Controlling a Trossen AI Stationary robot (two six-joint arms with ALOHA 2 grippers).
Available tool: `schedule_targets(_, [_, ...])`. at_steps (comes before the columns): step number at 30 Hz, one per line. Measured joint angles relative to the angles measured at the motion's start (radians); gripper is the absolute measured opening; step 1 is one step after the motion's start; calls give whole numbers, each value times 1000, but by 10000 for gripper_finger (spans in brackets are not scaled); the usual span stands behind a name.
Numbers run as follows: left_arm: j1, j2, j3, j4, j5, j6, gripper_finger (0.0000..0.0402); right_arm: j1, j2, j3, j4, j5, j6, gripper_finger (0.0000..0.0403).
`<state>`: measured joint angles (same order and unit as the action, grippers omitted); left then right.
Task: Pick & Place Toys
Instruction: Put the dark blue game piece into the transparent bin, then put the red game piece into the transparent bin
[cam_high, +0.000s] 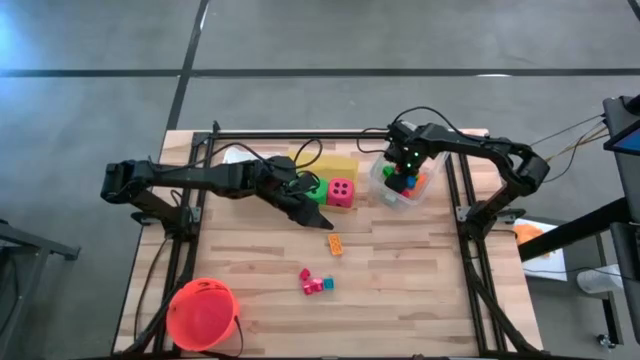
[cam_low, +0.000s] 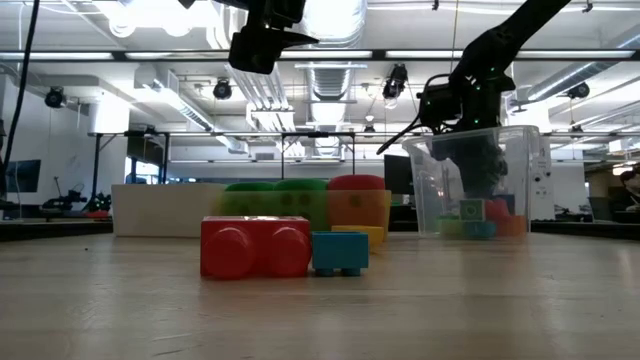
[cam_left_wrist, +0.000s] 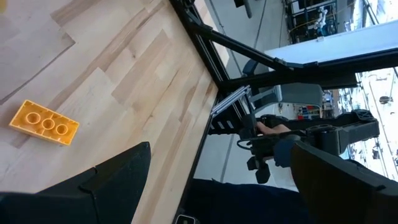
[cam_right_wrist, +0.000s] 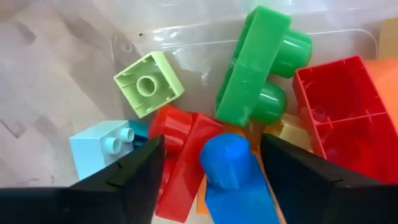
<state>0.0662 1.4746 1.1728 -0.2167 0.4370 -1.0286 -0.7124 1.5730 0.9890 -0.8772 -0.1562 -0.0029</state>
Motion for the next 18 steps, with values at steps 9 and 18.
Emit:
schedule_targets(9, [0, 0, 0, -56, 0, -15, 368, 0, -13, 13, -49, -2, 22, 333])
schedule_targets(18, [-16, 51, -1, -404, -27, 10, 368, 14, -95, 127, -136, -2, 74, 354])
